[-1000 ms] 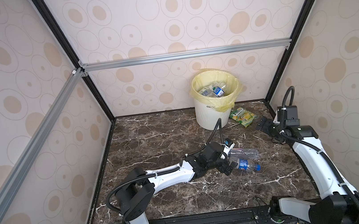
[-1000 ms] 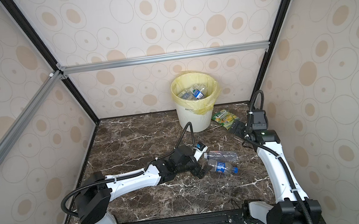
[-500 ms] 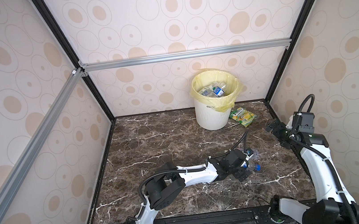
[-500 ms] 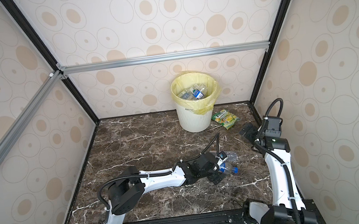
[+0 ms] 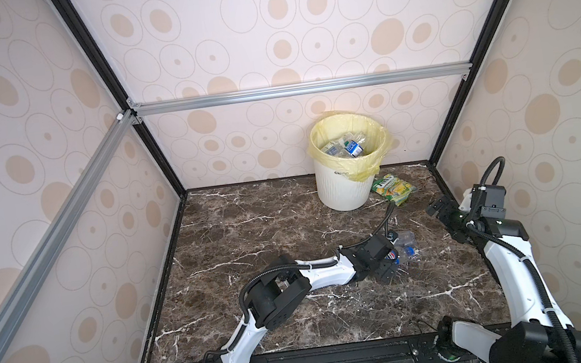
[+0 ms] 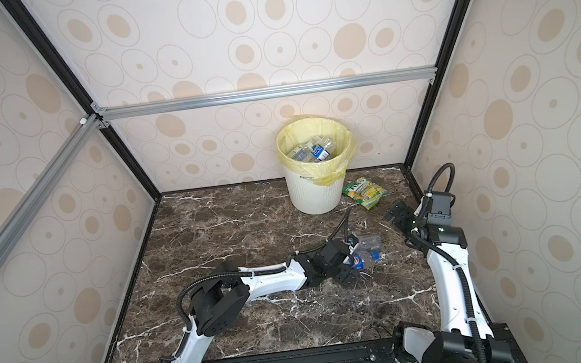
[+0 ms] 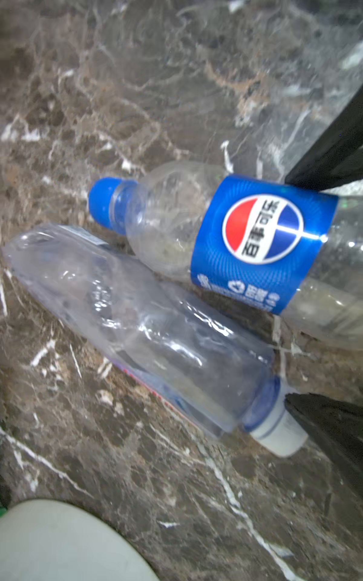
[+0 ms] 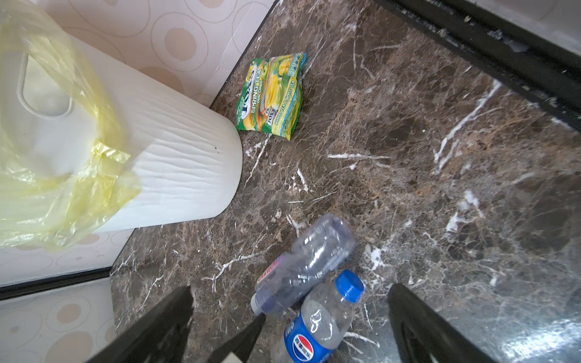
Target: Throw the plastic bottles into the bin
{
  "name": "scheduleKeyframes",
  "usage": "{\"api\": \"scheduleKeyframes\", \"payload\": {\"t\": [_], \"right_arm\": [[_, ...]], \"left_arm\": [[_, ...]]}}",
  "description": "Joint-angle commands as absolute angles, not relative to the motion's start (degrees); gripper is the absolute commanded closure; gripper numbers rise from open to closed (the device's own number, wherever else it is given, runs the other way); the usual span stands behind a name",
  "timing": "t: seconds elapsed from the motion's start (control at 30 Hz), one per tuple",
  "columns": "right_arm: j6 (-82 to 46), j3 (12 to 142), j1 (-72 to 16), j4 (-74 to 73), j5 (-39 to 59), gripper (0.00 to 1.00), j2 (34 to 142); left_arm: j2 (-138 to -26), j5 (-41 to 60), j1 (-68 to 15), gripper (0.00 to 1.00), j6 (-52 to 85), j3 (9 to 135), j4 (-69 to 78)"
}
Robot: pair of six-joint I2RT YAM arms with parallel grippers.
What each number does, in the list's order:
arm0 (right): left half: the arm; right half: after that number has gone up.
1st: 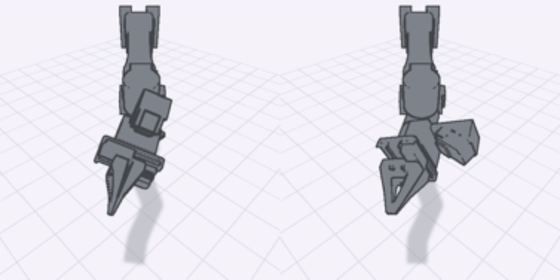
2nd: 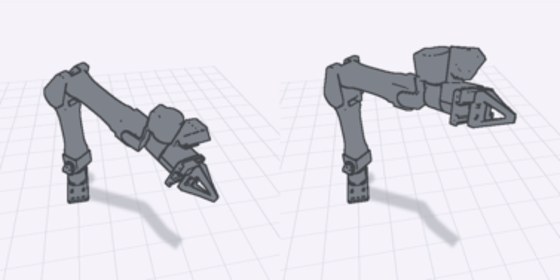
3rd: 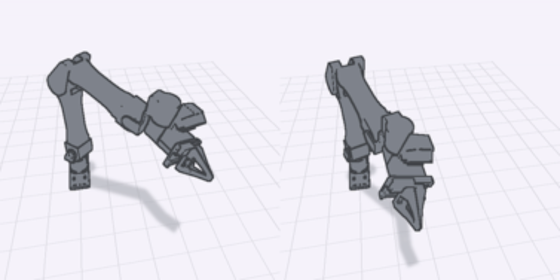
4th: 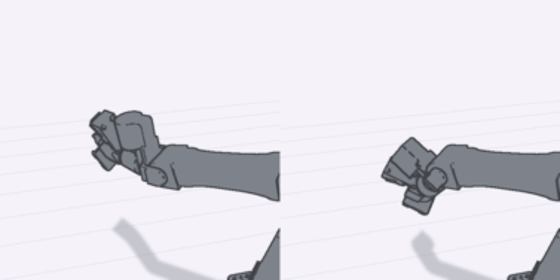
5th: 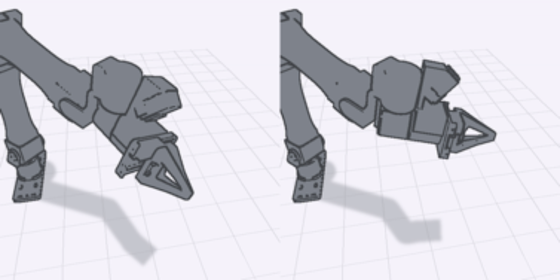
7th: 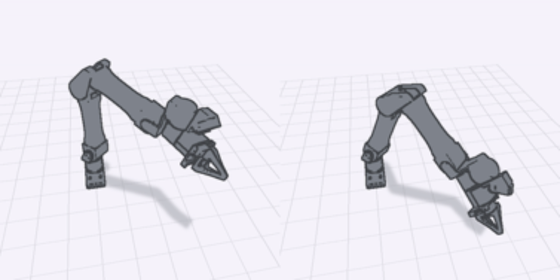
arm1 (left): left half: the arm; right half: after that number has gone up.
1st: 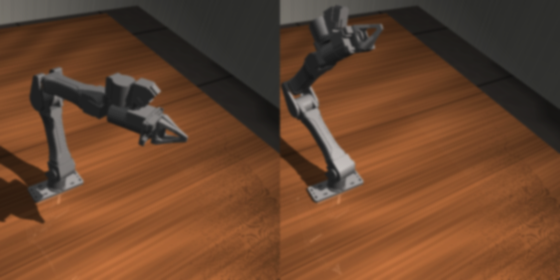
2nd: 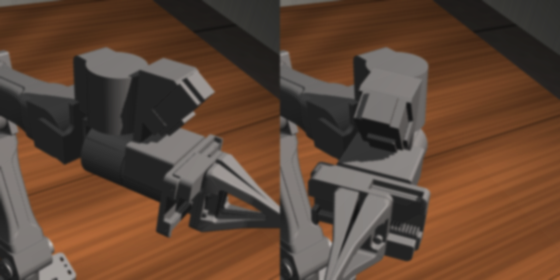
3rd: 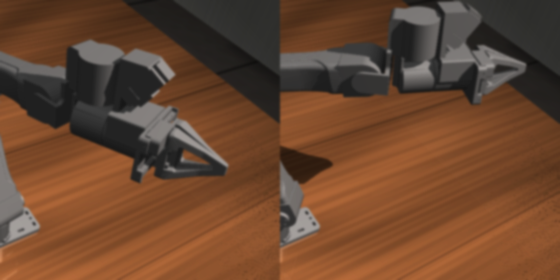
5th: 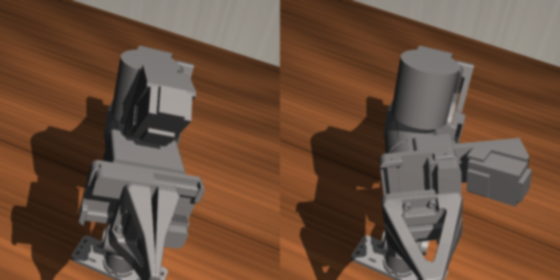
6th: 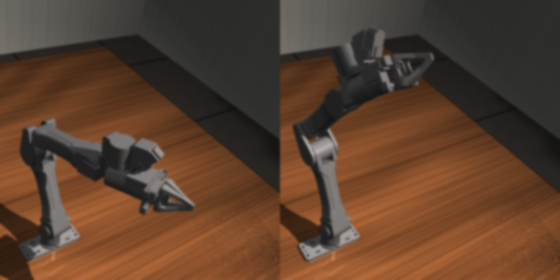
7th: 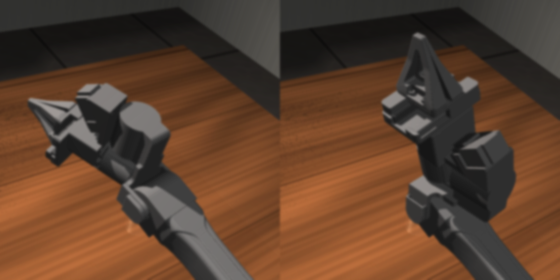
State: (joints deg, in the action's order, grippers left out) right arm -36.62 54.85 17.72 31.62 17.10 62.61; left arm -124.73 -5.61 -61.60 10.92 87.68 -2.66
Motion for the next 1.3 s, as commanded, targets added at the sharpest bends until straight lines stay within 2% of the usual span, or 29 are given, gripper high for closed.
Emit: {"api": "scheduleKeyframes", "payload": {"t": [0.0, 0.37, 0.77, 1.27], "right_arm": [[-37.62, 52.97, 17.78, 30.72, 20.67, 0.0, 63.77], [-36.92, 50.07, 12.07, 26.81, 22.34, 0.0, 71.0], [-35.95, 54.76, 7.08, 22.95, 19.8, 0.0, 81.83], [-36.87, 49.58, -0.58, 20.81, 17.26, 0.0, 82.37]], "left_arm": [[-123.15, -5.54, -58.84, 0.01, 15.43, 87.6, -2.76], [-121.49, -5.27, -55.04, 0.01, 18.69, 83.67, -1.06], [-115.45, -3.21, -50.2, 0.01, 22.56, 76.35, 2.29], [-110.91, 6.0, -46.67, 0.01, 30.37, 70.97, 8.4]]}}
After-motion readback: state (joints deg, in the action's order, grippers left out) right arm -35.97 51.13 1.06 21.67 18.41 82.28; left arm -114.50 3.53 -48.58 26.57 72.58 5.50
